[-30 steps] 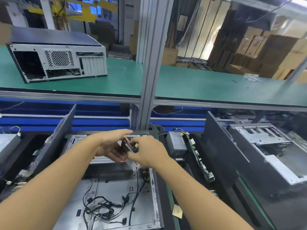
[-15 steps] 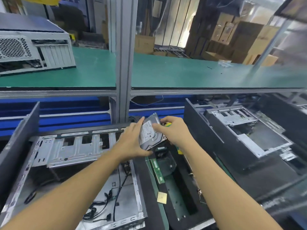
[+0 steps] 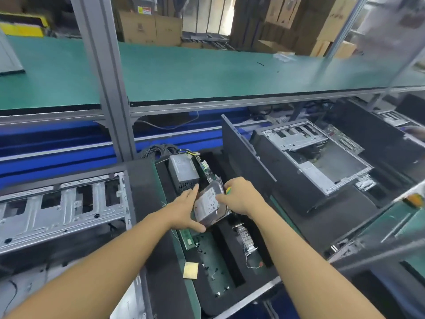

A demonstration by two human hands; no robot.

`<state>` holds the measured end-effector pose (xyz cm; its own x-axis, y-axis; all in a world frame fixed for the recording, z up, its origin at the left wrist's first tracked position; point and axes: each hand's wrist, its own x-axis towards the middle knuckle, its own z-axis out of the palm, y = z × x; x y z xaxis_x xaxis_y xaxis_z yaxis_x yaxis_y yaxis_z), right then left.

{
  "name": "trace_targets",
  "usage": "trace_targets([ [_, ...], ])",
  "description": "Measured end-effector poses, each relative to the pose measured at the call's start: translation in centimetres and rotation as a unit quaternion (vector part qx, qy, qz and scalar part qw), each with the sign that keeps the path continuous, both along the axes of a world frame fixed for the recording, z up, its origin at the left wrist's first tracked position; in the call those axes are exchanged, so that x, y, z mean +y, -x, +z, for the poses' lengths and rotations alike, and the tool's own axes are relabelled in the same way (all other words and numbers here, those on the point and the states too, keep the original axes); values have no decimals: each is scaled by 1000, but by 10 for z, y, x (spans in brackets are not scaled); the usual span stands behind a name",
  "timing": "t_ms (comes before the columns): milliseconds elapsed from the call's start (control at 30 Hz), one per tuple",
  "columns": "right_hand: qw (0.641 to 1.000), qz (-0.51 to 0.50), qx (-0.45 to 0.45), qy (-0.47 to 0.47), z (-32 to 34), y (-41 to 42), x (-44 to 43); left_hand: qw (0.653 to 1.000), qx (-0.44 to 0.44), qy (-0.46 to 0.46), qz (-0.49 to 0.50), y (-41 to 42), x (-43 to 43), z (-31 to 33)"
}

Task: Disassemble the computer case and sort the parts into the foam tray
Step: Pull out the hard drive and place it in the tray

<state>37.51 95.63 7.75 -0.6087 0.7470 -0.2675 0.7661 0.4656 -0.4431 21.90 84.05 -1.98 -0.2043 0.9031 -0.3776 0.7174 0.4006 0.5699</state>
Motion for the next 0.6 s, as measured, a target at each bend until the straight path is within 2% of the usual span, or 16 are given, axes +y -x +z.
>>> trace_targets([
  [67,1000,4,-22,-13,-13,-6,4,998,17,52,7,7,1,-13],
  [233,994,40,-87,-49,-45,-9,7,992,81,91,42,16,-4,-38],
  [400,985,63,-144,-63,-83,-10,-2,988,78,115,65,17,-6,-45],
  [600,982,44,-179,-27,-127,-18,-9,989,51,115,81,20,-9,-47],
])
